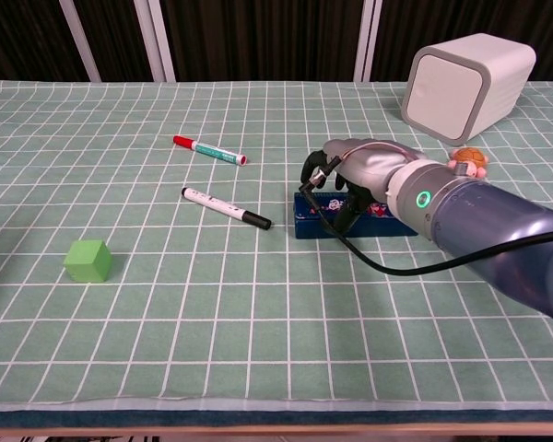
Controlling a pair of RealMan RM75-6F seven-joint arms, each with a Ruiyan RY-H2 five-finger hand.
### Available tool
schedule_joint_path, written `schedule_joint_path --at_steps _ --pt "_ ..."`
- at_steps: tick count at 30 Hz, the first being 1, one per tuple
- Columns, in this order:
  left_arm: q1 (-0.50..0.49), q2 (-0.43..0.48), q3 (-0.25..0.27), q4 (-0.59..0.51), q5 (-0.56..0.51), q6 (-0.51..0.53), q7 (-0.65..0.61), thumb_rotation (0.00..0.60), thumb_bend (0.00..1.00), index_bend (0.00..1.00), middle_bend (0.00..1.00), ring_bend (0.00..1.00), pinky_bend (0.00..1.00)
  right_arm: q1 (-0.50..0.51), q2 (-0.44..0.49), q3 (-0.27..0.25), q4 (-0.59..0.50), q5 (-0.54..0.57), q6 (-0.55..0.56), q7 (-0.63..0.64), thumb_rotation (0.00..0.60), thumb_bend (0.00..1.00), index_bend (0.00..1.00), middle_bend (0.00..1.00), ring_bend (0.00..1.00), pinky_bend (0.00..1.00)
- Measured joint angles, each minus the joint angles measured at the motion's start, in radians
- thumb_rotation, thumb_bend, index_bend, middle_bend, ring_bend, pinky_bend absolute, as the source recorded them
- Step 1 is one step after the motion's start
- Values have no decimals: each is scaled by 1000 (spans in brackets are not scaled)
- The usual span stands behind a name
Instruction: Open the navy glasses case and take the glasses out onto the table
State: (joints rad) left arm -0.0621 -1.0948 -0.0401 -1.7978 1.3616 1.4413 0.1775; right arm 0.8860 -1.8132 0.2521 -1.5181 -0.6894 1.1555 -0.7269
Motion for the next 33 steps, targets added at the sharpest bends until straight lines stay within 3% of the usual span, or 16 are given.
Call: schedule_joint_path --at_steps 33 --pt "-2 4 1 -4 -8 -5 -4 600 455 47 0 0 0 -1 -49 15 32 -18 -5 0 600 456 279 263 316 225"
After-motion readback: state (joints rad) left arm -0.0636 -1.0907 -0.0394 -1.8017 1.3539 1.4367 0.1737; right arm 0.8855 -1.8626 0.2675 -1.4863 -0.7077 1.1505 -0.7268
